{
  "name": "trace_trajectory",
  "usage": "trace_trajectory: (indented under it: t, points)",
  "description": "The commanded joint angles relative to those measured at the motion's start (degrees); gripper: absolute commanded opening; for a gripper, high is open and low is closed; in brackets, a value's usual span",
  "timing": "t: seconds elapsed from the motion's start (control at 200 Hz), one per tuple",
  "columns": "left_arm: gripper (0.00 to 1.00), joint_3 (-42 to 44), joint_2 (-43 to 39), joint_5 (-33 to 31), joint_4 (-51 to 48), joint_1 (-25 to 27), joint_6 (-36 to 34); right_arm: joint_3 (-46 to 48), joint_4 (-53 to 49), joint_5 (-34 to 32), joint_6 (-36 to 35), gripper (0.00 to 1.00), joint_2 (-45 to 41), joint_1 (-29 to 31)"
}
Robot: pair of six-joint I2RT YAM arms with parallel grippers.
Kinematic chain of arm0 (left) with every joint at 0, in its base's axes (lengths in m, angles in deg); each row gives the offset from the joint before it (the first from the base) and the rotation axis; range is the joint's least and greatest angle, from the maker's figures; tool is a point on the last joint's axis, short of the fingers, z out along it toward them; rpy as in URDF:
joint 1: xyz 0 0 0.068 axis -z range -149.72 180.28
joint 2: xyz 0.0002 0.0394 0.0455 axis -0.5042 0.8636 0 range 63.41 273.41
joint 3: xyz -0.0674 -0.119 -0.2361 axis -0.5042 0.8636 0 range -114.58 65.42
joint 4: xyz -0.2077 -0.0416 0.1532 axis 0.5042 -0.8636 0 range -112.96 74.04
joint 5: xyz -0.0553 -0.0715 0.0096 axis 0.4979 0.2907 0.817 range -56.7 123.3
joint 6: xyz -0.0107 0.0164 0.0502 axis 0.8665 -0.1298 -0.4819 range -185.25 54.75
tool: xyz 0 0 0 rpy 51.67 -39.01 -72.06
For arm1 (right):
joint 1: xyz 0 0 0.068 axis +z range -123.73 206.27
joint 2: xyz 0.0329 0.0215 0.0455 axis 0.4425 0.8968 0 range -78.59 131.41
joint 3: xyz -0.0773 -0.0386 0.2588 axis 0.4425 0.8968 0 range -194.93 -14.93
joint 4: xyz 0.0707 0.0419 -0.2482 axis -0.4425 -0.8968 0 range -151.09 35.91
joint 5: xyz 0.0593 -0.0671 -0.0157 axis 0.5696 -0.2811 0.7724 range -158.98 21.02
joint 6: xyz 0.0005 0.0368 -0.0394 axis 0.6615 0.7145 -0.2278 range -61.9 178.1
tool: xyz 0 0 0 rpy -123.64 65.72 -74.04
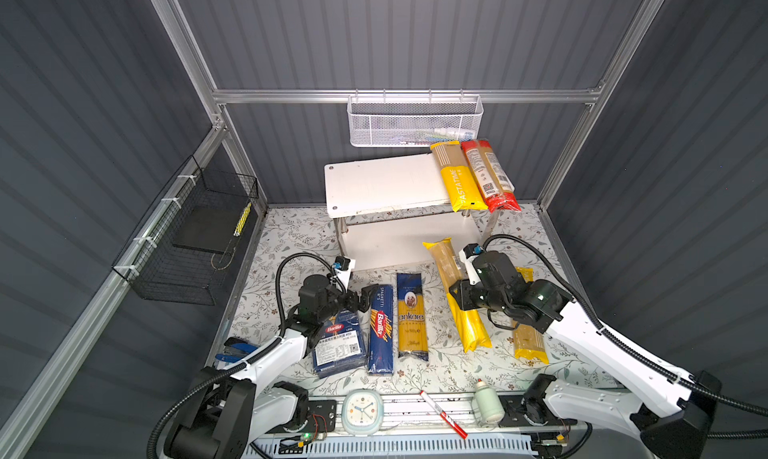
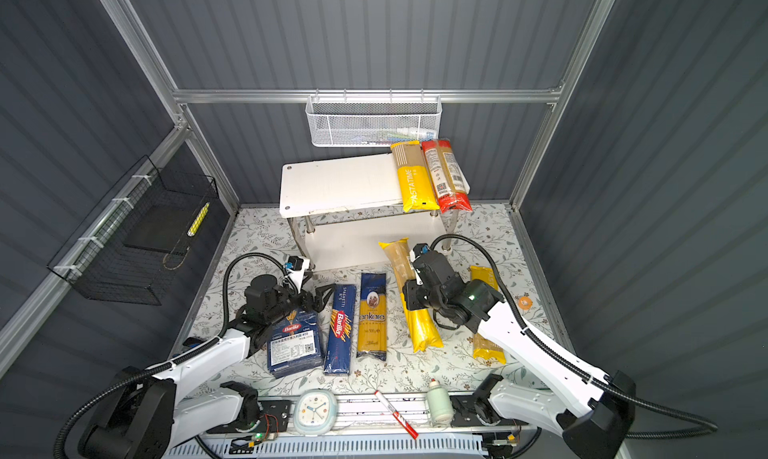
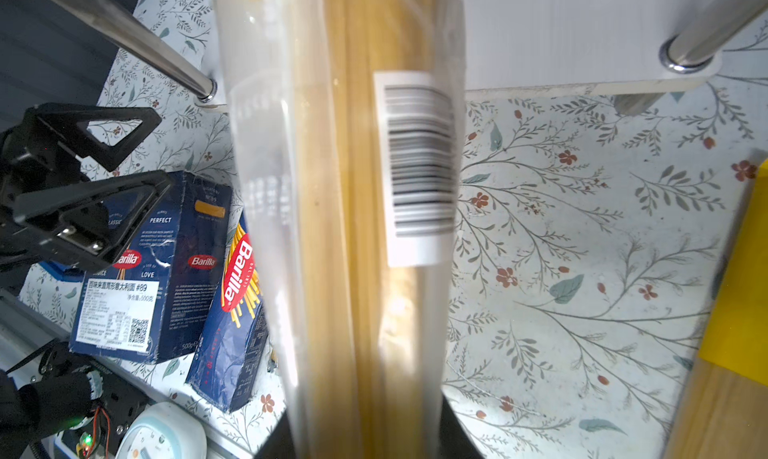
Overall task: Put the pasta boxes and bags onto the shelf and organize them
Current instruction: 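Lift the clear spaghetti bag upright with the right gripper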
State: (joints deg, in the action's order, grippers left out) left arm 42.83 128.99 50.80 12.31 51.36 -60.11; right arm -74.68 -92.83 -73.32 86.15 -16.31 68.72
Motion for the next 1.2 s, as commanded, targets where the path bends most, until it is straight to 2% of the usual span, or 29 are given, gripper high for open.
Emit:
trace_trajectory:
  t: [0.0, 0.395, 1.025, 1.196]
  points:
    - [0.99, 0.2, -1.3, -1.0, -0.4, 0.1, -0.7, -5.4, 2.4, -2.6, -0.2, 0.29, -2.1, 1.5]
    - [0.99, 0.0, -0.5, -0.8, -0.2, 0.1, -0.8, -16.6, -2.9, -5.1, -0.7, 0.29, 1.1, 3.7]
    - [0.99, 0.2, -1.1, -1.2, -0.2, 0.1, -1.0, -29.9, -4.2, -5.1, -2.7, 0.29, 9.6, 4.6]
    - [0.99, 0.3, -1.4, -1.1, 0.0, 0.1, -0.9, -36.7, -7.5, -8.1, -4.9, 0.31, 12.6, 4.7]
